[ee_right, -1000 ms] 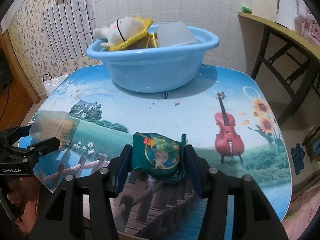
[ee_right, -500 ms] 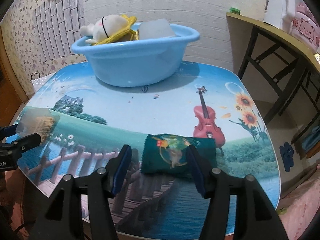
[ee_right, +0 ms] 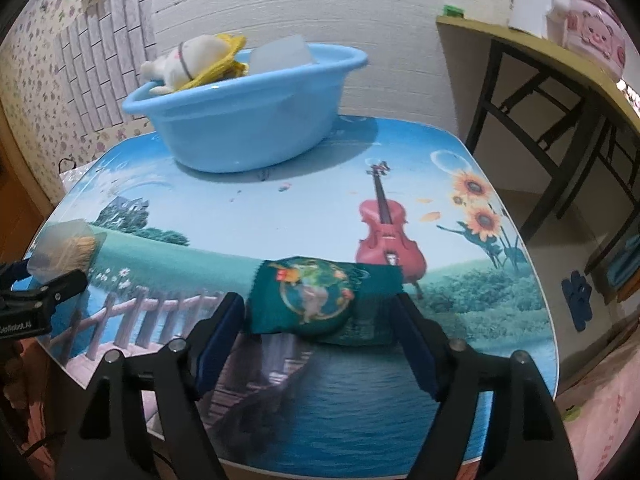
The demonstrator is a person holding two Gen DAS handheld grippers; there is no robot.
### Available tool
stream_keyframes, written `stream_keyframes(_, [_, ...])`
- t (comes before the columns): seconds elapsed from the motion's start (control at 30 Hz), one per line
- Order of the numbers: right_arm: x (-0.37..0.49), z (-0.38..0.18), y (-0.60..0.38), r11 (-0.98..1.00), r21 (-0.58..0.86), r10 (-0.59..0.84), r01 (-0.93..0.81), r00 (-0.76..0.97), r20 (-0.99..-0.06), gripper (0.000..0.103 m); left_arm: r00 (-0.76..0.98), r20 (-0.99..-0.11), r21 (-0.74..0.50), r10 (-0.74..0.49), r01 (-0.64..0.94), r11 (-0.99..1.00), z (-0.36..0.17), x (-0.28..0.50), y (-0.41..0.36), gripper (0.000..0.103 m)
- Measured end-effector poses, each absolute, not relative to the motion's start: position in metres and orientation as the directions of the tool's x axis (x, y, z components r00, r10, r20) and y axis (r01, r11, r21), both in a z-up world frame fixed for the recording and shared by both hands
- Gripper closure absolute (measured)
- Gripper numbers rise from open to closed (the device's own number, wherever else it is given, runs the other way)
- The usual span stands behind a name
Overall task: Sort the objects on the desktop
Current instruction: 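Lift the stick box with the left tool while the right tool lifts the green pouch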
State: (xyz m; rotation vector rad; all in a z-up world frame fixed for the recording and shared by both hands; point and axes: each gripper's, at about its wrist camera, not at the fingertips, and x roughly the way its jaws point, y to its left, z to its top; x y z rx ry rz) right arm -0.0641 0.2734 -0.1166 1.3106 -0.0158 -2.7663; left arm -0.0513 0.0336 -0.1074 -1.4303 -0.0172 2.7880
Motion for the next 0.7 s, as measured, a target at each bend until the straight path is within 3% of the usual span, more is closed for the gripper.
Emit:
stream_keyframes(0.23, [-0.0664, -0.1206, 0.2771, -0.997, 0.057, -0.076, 0.051, -0.66, -0.748, 0.009, -0.609, -0.793, -0.011, 0.014, -0.009, -1.0, -0.1077, -0.0511, 0.0334, 0.0])
stream_keyframes(0.3, [-0.0687, -0.1228, 0.2777, -0.998, 0.043, -0.055, 0.035, -0.66, -0.749, 0.0, -0.621, -0.783, -0.011, 0.017, -0.014, -1.0, -0.1082, -0.0505, 0.0338, 0.0])
stream_keyframes(0.7, [-0.0706, -0.1256, 0.2782, -1.0, 0.015, -0.026, 0.022, -0.675, -0.737, 0.0, -0.668, -0.743, -0.014, 0.027, -0.025, -1.0, -0.1103, -0.048, 0.0341, 0.0])
